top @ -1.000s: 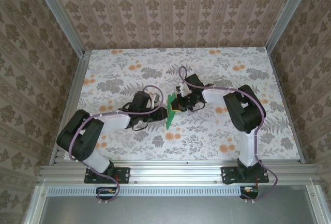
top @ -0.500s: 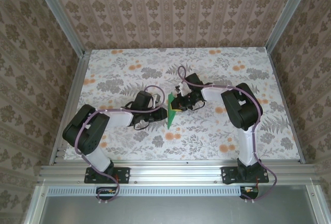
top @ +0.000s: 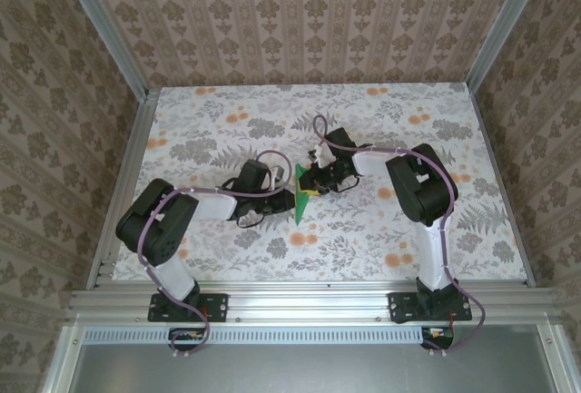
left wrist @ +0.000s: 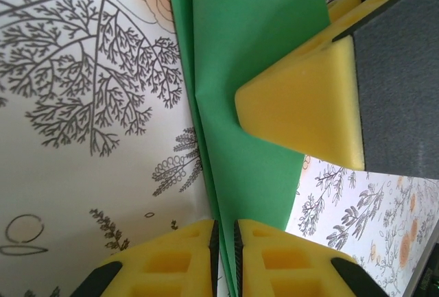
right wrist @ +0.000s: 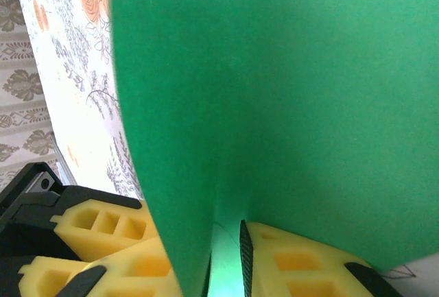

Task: Fold a paper plane with a square sheet of paper (pick it up from the middle)
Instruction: Fold the wing for the fifth time at the center of the table.

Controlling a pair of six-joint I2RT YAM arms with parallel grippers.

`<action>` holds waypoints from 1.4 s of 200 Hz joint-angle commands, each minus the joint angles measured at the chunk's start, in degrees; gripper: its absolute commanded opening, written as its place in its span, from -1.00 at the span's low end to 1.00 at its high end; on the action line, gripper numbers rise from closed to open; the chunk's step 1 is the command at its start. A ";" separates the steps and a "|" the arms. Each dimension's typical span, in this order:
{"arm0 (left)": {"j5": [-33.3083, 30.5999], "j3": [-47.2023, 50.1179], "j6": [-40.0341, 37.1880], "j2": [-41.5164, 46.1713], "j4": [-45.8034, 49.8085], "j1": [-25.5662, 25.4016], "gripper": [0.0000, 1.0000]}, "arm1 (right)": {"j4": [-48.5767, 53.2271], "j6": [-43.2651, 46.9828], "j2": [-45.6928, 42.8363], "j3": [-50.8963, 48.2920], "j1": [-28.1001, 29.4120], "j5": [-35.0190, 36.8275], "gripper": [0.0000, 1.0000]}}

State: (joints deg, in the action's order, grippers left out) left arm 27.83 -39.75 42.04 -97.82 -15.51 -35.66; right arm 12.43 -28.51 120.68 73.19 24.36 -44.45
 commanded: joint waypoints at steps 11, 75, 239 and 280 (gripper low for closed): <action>1.60 -1.74 -0.46 -0.93 -1.06 -0.63 -0.65 | 2.90 -0.59 2.33 0.73 -0.46 1.77 -0.47; 0.25 -3.61 -1.35 -2.02 1.61 -1.41 -0.63 | 5.20 -0.54 3.28 1.51 -0.51 3.81 -0.43; -30.37 -3.29 -2.38 10.03 16.46 -14.30 -0.07 | 7.16 -0.89 3.61 1.85 -0.54 6.20 -0.46; -36.42 -5.61 0.68 7.07 18.25 -17.45 -0.16 | 7.26 -0.98 3.79 1.95 -0.49 6.21 -0.46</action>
State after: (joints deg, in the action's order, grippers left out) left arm -1.65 -42.94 40.97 -88.92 -0.58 -52.07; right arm 15.44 -28.86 121.36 75.20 24.36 -43.35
